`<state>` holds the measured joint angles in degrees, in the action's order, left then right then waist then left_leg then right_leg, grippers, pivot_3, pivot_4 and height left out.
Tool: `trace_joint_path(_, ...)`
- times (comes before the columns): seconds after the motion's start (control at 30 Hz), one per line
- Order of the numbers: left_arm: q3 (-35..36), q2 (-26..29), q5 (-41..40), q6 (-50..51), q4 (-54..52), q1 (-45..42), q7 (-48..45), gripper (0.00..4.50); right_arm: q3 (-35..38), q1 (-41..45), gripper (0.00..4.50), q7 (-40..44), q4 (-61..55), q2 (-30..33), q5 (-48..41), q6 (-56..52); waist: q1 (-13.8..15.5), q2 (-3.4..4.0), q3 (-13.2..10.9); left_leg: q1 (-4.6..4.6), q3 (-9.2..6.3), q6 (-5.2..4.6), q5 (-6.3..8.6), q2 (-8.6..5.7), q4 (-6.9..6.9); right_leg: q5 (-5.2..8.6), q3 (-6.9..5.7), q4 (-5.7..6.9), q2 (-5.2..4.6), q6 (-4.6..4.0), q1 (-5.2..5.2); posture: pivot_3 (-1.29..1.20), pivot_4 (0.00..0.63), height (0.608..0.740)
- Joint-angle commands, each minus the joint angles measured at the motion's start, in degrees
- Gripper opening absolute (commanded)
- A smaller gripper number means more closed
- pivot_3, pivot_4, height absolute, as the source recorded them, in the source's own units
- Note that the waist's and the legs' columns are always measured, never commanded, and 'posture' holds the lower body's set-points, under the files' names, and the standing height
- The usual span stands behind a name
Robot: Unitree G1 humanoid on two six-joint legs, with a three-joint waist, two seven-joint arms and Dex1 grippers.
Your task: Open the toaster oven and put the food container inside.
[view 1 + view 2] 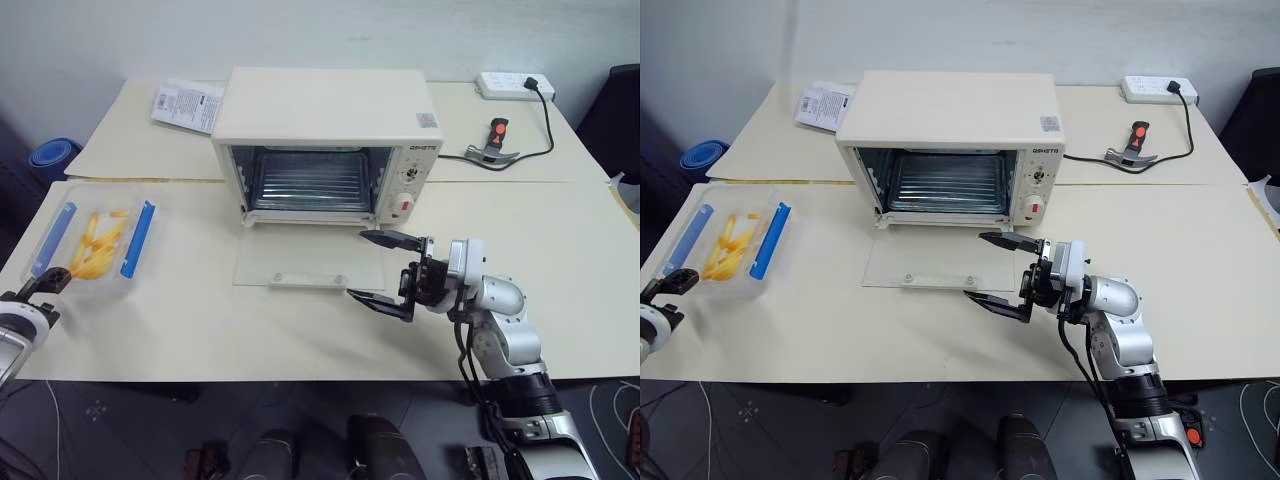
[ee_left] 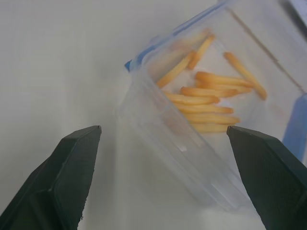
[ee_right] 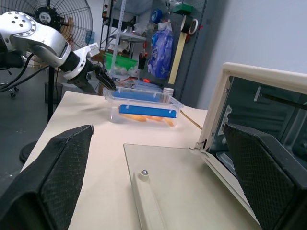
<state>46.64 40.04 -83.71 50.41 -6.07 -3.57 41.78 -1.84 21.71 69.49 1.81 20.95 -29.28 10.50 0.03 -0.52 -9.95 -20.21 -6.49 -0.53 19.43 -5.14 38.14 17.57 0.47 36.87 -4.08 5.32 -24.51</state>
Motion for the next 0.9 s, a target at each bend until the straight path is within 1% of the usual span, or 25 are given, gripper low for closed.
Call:
trace_joint_path(0.03,-1.04,0.80,-2.61,0.31,0.78,-3.68,3.03,4.46,1.21,-0.05,4.50,-1.63,-2.06,-0.36,0.21,1.67,0.02,0.00,0.00,0.00,0.00,0.00,0.00,0.00,0.00,0.00,0.00,0.01,0.00,0.00,0.00,0.00,0.150,0.740)
trace_joint_path(0.13,-2.54,1.04,-0.41,0.32,5.20,-6.75,3.78,4.46,0.79,-0.06,4.50,-2.07,-1.85,-0.52,0.46,2.03,-0.04,0.01,0.00,0.01,0.00,0.01,-0.01,-0.01,0.00,0.00,0.00,0.03,-0.01,0.00,-0.01,0.00,0.150,0.740)
trace_joint_path(0.23,-4.04,3.23,2.91,1.91,8.65,-7.93,2.51,3.89,0.61,0.59,4.50,-2.56,-1.83,-0.79,0.49,1.73,-0.36,0.00,0.00,0.01,0.03,0.03,-0.01,0.01,-0.03,0.00,0.01,0.04,0.03,0.00,-0.05,0.00,0.150,0.740)
trace_joint_path(0.3,-4.77,4.27,4.68,2.87,9.69,-8.32,2.16,3.26,0.59,1.07,4.50,-2.66,-1.52,-0.88,0.52,1.80,-0.38,0.00,0.00,0.00,0.03,0.05,-0.02,0.02,-0.05,0.00,0.01,0.05,0.05,0.00,-0.09,0.00,0.150,0.740)
trace_joint_path(0.47,-4.22,4.72,5.53,3.87,11.87,-11.44,1.29,1.67,0.73,2.43,4.50,-2.75,-0.32,-1.22,0.90,2.42,-0.08,0.00,0.00,0.00,0.01,0.04,-0.02,0.00,-0.01,0.00,0.01,0.04,0.02,0.00,-0.05,0.00,0.150,0.740)
trace_joint_path(0.53,-3.73,5.47,6.11,4.53,12.85,-12.33,0.76,1.15,0.78,2.56,4.50,-2.76,-0.14,-1.34,0.99,2.61,-0.08,-0.01,0.01,-0.01,0.01,0.04,-0.02,-0.01,0.00,0.00,0.00,0.05,0.01,0.00,-0.05,0.00,0.150,0.740)
trace_joint_path(0.63,-3.24,8.38,7.40,7.07,14.34,-12.56,-1.67,0.30,0.73,2.23,4.50,-2.75,-0.22,-1.22,0.98,2.86,-0.29,-0.01,0.01,-0.01,-0.01,0.04,-0.02,-0.02,-0.04,0.00,-0.01,0.04,0.01,0.00,-0.07,0.00,0.150,0.740)
trace_joint_path(0.67,-3.51,10.07,8.56,8.20,14.60,-12.21,-3.42,0.14,0.70,2.12,4.50,-2.73,-0.26,-1.15,0.96,2.86,-0.48,-0.03,0.00,-0.03,0.01,0.04,-0.02,0.00,-0.06,0.00,0.01,0.04,0.02,0.00,-0.10,0.00,0.150,0.740)
trace_joint_path(0.73,-3.82,13.45,10.36,10.32,14.67,-11.58,-8.07,0.02,0.78,1.88,4.50,-2.64,-0.33,-0.88,0.91,2.76,-0.61,-0.03,0.00,-0.04,0.01,0.05,-0.01,0.03,-0.08,0.00,0.00,0.05,0.04,0.00,-0.13,0.00,0.150,0.740)
trace_joint_path(0.77,-4.36,15.21,11.48,11.41,14.50,-11.21,-10.73,0.02,0.90,1.70,4.50,-2.73,-0.43,-0.65,1.02,2.71,-0.59,-0.03,0.00,-0.05,0.01,0.05,-0.01,0.02,-0.08,0.00,0.01,0.05,0.04,0.00,-0.15,0.00,0.150,0.740)
trace_joint_path(0.83,-4.57,17.68,10.72,14.65,14.18,-12.41,-14.61,0.02,1.82,0.99,4.50,-4.27,-1.25,-0.32,0.81,1.86,-0.40,-0.03,0.00,-0.06,0.01,0.05,-0.01,0.01,-0.08,0.01,0.01,0.04,0.04,-0.01,-0.14,0.00,0.150,0.740)
trace_joint_path(0.9,-6.75,20.87,10.30,18.79,12.76,-13.46,-20.30,0.02,2.52,-0.52,4.50,-5.14,-2.30,0.61,0.92,1.42,-0.09,-0.02,0.00,-0.06,0.00,0.04,-0.02,-0.02,-0.08,0.01,0.01,0.04,0.00,-0.01,-0.13,0.00,0.150,0.740)
